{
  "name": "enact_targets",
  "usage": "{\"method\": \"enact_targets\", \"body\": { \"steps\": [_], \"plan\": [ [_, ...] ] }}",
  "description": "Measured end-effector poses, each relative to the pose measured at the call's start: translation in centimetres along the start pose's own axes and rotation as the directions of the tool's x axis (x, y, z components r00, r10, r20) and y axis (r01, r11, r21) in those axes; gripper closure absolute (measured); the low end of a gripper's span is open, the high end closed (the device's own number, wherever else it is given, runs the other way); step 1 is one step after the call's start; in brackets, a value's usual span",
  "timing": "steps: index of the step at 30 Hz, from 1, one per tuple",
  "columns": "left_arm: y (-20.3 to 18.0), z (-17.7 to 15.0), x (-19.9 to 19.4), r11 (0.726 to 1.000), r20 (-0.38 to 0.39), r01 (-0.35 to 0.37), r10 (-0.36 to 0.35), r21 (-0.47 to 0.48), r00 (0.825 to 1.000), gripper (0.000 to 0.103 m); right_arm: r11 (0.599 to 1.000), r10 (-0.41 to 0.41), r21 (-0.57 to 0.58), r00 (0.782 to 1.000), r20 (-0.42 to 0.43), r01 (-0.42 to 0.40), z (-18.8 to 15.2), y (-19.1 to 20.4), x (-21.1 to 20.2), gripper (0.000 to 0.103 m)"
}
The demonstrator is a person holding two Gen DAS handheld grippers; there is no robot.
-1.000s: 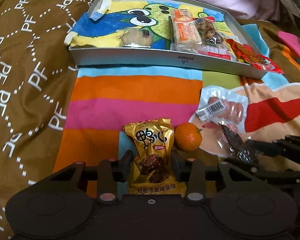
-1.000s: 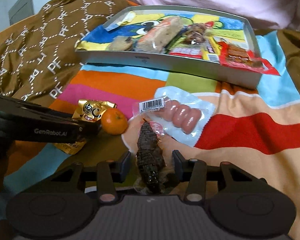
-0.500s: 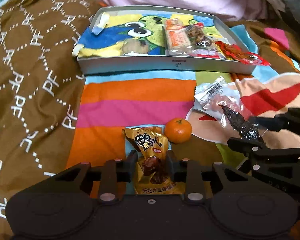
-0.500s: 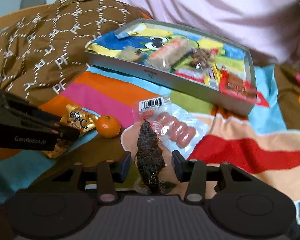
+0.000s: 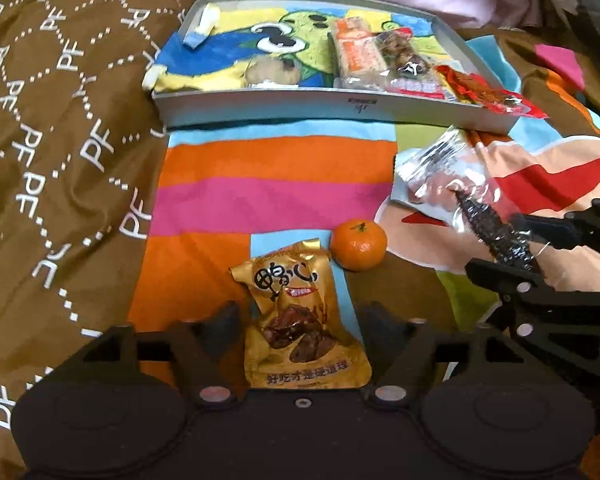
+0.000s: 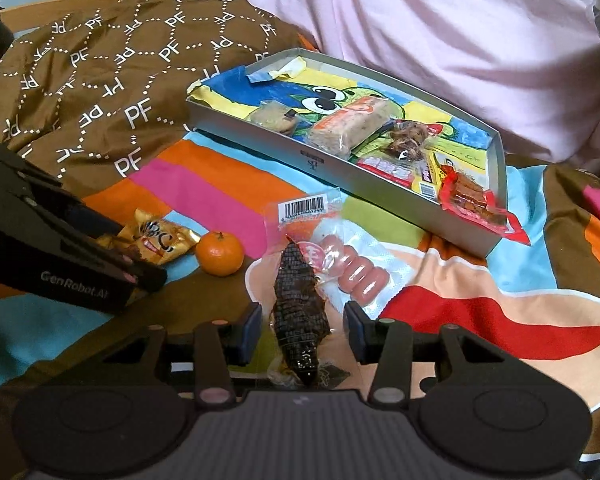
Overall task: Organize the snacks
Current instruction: 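Carry the gold pack and dark stick toward the grey tray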
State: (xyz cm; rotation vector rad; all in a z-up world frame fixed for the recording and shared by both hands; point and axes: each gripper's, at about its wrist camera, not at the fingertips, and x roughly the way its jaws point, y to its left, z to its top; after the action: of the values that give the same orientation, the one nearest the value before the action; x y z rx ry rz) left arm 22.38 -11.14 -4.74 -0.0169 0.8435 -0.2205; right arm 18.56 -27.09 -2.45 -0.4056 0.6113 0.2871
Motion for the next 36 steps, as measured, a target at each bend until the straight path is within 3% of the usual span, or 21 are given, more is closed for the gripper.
{"method": "enact_targets", "body": {
  "steps": [1, 4, 8, 15, 21, 30, 36],
  "plan": [
    [-0.1, 0.0, 0.3, 1.0, -0.007, -0.003, 0.003, 0.006, 1.0, 0.029, 1.0, -0.001, 0.004, 1.0, 0.002, 0.001, 0.0, -0.1, 0.0, 0.054],
    [-0.2, 0.2, 0.7, 1.0, -0.009, -0.011, 0.011, 0.022, 1.0, 0.046, 1.0, 0.002, 0.017, 1.0, 0.011, -0.002, 0.2, -0.3, 0.0, 0.054],
    [0.1, 0.7, 0.8, 1.0, -0.02, -0.022, 0.022, 0.015, 1.0, 0.06, 1.0, 0.008, 0.021, 1.0, 0.019, -0.008, 0.3, -0.5, -0.1, 0.054],
    [0.1, 0.7, 0.1, 1.0, -0.015, -0.028, 0.028, 0.004, 0.999, 0.062, 0.999, 0.013, 0.032, 0.999, 0.047, -0.015, 0.6, -0.6, -0.5, 0.054],
    [-0.6, 1.1, -1.9, 0.999, 0.086, -0.031, 0.033, -0.034, 0.996, 0.062, 0.999, -0.002, 0.045, 0.997, 0.08, -0.002, 0.8, -1.2, -1.2, 0.054],
    [-2.4, 4.5, -4.3, 0.998, 0.234, -0.008, 0.024, -0.07, 0.972, 0.062, 0.992, -0.046, 0.123, 0.985, 0.169, 0.025, 1.3, -2.8, -2.3, 0.054],
    [-3.0, 7.6, -4.7, 0.996, 0.314, -0.014, 0.041, -0.086, 0.948, 0.062, 0.977, -0.102, 0.209, 0.964, 0.245, 0.05, 2.1, -4.6, -2.4, 0.054]
  ]
}}
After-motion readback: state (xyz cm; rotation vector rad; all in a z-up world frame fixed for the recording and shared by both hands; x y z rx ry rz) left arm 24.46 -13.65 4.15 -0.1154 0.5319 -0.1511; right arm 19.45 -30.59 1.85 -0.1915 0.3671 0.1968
